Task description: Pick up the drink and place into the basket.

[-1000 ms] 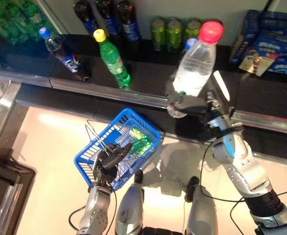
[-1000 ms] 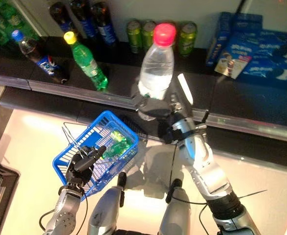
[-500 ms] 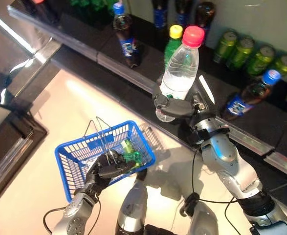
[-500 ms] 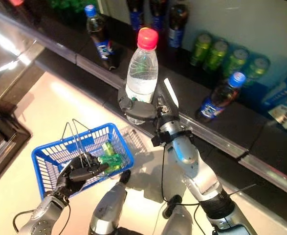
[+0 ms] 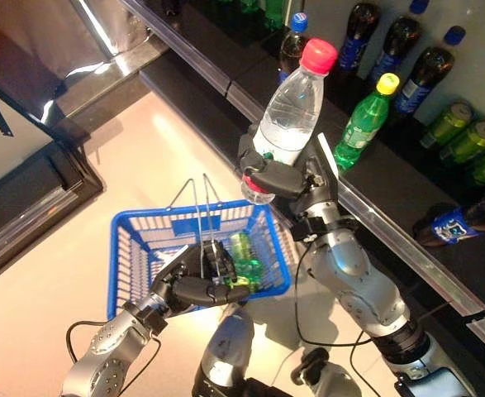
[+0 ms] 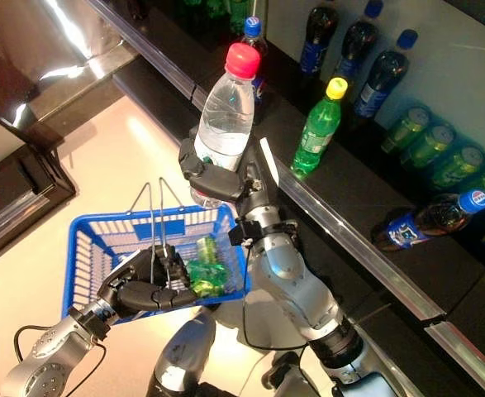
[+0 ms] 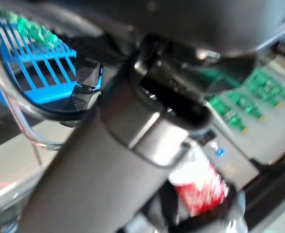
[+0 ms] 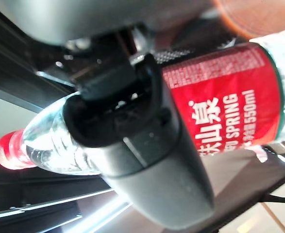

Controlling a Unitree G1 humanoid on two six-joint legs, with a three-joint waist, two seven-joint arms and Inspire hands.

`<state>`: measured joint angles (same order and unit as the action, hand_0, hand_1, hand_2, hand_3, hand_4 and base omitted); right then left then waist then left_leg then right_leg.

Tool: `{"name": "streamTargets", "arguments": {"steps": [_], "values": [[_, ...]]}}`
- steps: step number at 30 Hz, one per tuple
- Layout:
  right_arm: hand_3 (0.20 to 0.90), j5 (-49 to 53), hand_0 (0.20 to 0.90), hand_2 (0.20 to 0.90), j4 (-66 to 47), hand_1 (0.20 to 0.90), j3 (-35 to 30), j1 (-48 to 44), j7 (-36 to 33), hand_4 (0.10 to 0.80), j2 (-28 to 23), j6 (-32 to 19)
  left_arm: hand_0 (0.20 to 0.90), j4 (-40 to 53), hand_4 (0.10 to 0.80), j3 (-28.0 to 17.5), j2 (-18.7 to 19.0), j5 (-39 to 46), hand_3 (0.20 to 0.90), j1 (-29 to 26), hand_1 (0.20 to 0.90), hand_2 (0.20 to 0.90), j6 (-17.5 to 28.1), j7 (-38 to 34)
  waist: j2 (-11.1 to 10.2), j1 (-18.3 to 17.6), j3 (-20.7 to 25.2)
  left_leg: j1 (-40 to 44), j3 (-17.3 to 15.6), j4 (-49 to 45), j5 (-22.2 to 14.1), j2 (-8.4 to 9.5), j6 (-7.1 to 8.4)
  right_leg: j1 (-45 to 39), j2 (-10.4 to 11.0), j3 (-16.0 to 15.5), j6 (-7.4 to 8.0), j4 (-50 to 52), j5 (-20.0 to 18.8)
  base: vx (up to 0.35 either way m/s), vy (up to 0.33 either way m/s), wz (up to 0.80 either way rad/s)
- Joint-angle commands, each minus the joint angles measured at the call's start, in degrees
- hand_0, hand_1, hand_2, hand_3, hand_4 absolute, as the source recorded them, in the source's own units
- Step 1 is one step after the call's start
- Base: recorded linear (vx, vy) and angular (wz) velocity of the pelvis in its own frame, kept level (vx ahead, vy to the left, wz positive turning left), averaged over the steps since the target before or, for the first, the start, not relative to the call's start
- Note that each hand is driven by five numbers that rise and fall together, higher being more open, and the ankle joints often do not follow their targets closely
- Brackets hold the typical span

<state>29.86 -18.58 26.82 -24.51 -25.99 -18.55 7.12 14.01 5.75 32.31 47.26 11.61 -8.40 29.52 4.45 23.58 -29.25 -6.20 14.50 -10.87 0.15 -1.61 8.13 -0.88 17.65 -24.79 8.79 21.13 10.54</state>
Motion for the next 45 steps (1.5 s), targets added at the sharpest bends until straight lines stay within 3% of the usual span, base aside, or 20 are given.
{"name": "streamTargets", "arguments": {"steps": [1, 9, 17, 18, 24, 25, 33, 38, 45], "values": [[0.2, -2.5, 0.3, 0.3, -0.9, 0.3, 3.3, -5.8, -0.4, 0.1, 6.3, -5.7, 0.3, 19.9, 0.1, -0.6, -3.3, 13.9, 0.2, -7.2, 0.3, 0.3, 8.9, 13.1, -2.1, 0.1, 15.9, -1.2, 0.8, 0.4, 3.7, 3.24, -4.56, -5.7, -5.2, -1.6, -5.08, -9.8, -5.7, 0.032, -0.038, 0.12], [0.2, -8.5, 0.3, 0.3, 12.9, 0.3, 5.9, -6.6, -4.0, 0.1, 11.9, -5.2, 0.3, 22.0, 0.1, 0.4, -5.8, 19.5, 0.2, -9.3, 0.3, 0.3, 6.7, 19.7, -2.5, 2.4, 16.6, -1.7, 2.9, 0.3, 3.7, 4.34, -4.92, -6.9, -5.3, -2.9, -5.01, -10.7, -5.8, 0.021, -0.017, 0.1], [0.2, -11.7, 0.3, 0.3, 22.1, 0.3, 5.7, -5.2, -7.9, 0.1, 14.5, -5.7, 0.3, 23.7, 0.1, -0.2, -6.0, 24.2, 0.2, -11.7, 0.3, 0.3, 7.6, 20.9, -2.7, 3.3, 16.2, -1.8, 3.3, 0.0, 2.3, 4.47, -4.76, -7.3, -5.4, -2.7, -4.57, -10.4, -4.6, 0.017, -0.017, 0.09], [0.2, -11.8, 0.3, 0.3, 22.3, 0.3, 5.6, -5.1, -7.9, 0.1, 14.5, -5.9, 0.3, 23.8, 0.1, -0.1, -6.0, 24.4, 0.2, -11.8, 0.3, 0.3, 7.6, 21.0, -2.5, 3.1, 16.3, -2.5, 3.7, 0.0, 3.6, 4.9, -4.94, -6.9, -5.2, -3.4, -4.76, -10.7, -5.8, -0.061, 0.051, 0.15], [0.2, -12.4, 0.3, 0.3, 27.4, 0.3, 6.4, -2.5, -9.5, 0.1, 16.7, -7.8, 0.3, 25.2, 0.1, 0.6, -6.3, 27.8, 0.2, -14.0, 0.3, 0.3, 8.6, 21.8, -2.2, 2.7, 15.6, -3.2, 3.9, 0.3, 3.6, 5.14, -4.99, -5.9, -5.1, -3.0, -4.56, -10.6, -5.9, -0.02, 0.001, 0.05], [0.2, -12.2, 0.3, 0.3, 28.1, 0.3, 6.6, -2.3, -9.4, 0.1, 17.1, -8.0, 0.3, 25.4, 0.1, 0.7, -6.2, 28.0, 0.2, -14.3, 0.3, 0.3, 8.7, 22.1, -2.4, 2.8, 15.4, -2.6, 3.6, 0.3, 2.4, 4.82, -4.83, -6.1, -5.4, -2.3, -4.32, -10.4, -4.9, -0.012, -0.054, 0.09], [0.2, -4.7, 0.3, 0.3, 38.0, 0.3, 7.3, -0.9, -7.5, 0.1, 21.3, -10.7, 0.3, 26.6, 0.1, 2.8, -5.2, 26.3, 0.2, -18.6, 0.3, 0.3, 10.4, 20.5, -1.9, 2.9, 14.2, -3.7, 4.1, 0.1, 2.3, 5.56, -5.02, -5.0, -4.9, -2.4, -4.07, -10.2, -5.1, -0.01, -0.002, -0.03], [0.2, 11.0, 0.3, 0.3, 41.7, 0.3, 6.5, 0.9, -2.9, 0.1, 24.3, -15.5, 0.3, 27.6, 0.1, 3.0, -4.8, 25.9, 0.2, -18.7, 0.3, 0.3, 11.4, 20.8, -1.7, 3.4, 13.2, -4.3, 4.4, 0.2, 2.3, 5.86, -5.14, -4.5, -4.8, -2.9, -3.87, -10.0, -5.3, -0.003, -0.004, 0.01], [0.2, 8.7, 0.3, 0.3, 44.7, 0.3, 8.0, -0.6, 0.7, 0.1, 23.9, -9.8, 0.3, 28.1, 0.1, 2.0, -3.1, 27.1, 0.2, -19.4, 0.3, 0.3, 9.7, 20.8, -3.0, 4.7, 12.5, -5.0, 5.1, 0.1, 2.5, 6.31, -5.27, -4.0, -4.8, -3.5, -3.69, -9.6, -5.4, 0.014, -0.036, 0.08]]}}
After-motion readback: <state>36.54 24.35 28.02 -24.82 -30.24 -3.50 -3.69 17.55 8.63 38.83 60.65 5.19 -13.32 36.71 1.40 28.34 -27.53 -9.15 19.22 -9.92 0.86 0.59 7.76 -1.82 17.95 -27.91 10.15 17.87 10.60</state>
